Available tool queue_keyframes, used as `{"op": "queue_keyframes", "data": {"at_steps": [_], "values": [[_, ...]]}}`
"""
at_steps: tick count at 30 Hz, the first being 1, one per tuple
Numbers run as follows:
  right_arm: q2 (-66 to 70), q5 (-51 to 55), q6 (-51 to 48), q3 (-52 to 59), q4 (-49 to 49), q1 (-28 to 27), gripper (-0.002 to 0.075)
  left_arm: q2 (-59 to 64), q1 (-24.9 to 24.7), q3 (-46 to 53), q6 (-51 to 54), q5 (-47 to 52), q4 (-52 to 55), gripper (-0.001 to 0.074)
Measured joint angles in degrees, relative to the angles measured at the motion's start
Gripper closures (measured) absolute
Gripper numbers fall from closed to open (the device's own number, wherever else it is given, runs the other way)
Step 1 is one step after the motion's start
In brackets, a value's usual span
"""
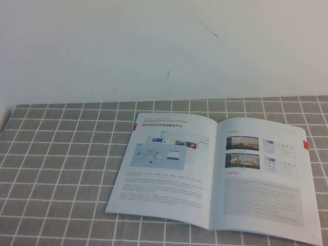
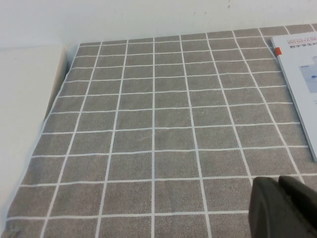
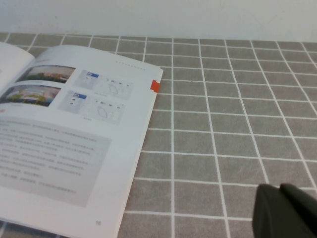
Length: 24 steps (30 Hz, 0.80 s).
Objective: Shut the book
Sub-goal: 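Close the open booklet and leave it lying on the table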
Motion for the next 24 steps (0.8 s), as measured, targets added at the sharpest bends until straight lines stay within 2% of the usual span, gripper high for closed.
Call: {"op": "queue_keyframes", "data": {"at_steps": [24], "values": [[0.00, 0.00, 0.00, 0.00, -0.86, 0.00, 0.0729, 0.00, 0.00, 0.00, 0.00, 0.00, 1.56, 0.0738]]}}
